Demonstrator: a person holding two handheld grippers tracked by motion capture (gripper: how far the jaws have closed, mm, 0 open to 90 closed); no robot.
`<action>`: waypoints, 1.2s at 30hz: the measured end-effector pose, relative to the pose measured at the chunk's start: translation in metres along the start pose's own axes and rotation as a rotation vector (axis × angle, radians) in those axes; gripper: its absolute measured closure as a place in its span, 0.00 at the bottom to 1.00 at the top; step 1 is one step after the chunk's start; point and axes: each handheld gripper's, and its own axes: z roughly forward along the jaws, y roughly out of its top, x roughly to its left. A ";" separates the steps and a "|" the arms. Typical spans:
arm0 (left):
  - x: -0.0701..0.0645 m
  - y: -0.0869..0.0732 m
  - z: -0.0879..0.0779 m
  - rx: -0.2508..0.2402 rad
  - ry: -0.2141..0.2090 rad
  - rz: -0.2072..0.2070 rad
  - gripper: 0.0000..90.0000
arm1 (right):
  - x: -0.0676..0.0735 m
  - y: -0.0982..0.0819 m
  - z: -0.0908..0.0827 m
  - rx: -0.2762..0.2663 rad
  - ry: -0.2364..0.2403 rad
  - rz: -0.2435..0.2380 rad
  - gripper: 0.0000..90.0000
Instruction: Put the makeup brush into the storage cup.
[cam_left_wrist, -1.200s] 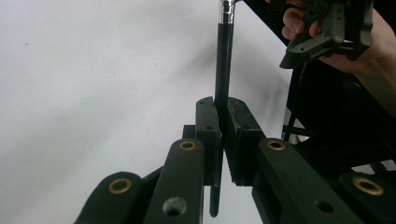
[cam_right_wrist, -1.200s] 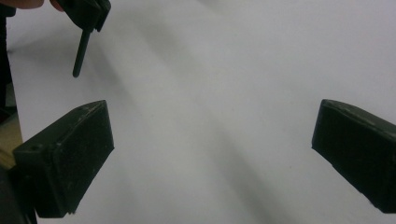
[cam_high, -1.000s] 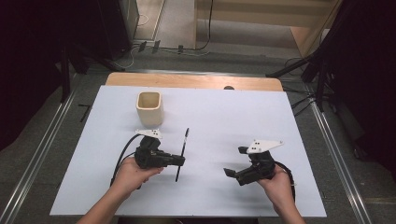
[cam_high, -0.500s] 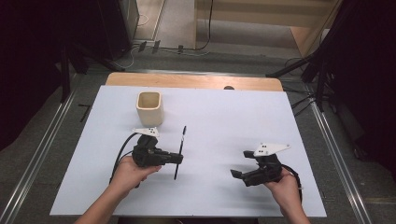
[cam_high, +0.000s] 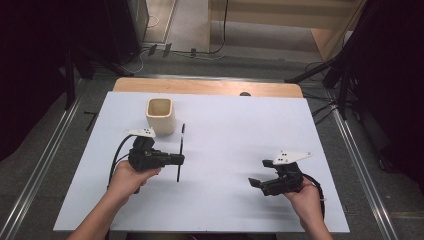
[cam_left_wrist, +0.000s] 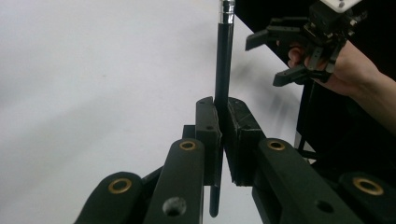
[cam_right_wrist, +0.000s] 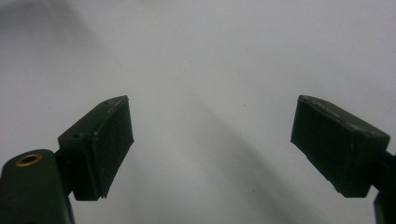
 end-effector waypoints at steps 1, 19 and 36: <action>0.002 0.000 -0.002 -0.009 0.004 -0.006 0.94 | 0.000 0.000 -0.001 0.000 -0.006 -0.005 0.15; 0.014 0.004 -0.022 -0.049 0.029 -0.002 0.94 | -0.001 -0.001 0.002 0.017 0.000 0.004 0.15; 0.030 0.003 -0.037 -0.073 0.067 -0.025 0.94 | 0.000 -0.001 0.003 0.011 0.019 -0.005 0.15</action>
